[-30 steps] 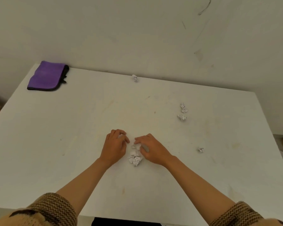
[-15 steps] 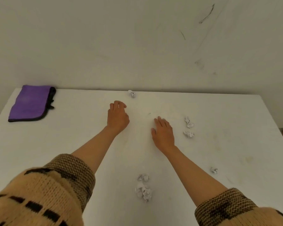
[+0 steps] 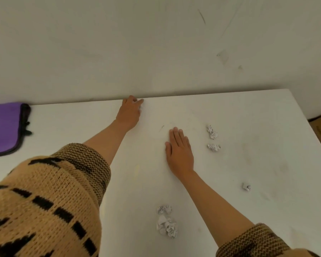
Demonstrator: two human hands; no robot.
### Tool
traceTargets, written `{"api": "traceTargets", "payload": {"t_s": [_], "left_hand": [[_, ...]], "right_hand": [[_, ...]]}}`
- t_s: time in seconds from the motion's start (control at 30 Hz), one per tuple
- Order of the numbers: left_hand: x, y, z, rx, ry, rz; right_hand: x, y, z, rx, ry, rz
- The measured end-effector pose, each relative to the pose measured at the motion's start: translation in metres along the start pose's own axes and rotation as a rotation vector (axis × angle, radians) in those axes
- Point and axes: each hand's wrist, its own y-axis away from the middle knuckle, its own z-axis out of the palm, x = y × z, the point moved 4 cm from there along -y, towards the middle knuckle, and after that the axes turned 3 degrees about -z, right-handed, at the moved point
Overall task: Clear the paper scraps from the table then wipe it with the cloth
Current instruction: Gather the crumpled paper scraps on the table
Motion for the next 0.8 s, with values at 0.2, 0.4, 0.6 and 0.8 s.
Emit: {"api": "traceTargets", "payload": {"t_s": [0.2, 0.4, 0.6, 0.8], "left_hand": [[0.012, 0.047, 0.005, 0.079, 0.300, -0.088], [0.052, 0.125, 0.023, 0.076, 0.536, -0.080], [0.075, 0.214, 0.038, -0.066, 0.558, 0.019], [0.086, 0.259, 0.056, 0.001, 0.225, 0.088]], "right_hand": [[0.002, -0.003, -0.008, -0.072, -0.099, 0.002], [0.001, 0.025, -0.027, -0.019, -0.318, -0.036], [0.026, 0.087, -0.045, 0.119, -0.297, -0.140], [0.055, 0.130, -0.045, 0.094, -0.243, -0.237]]}}
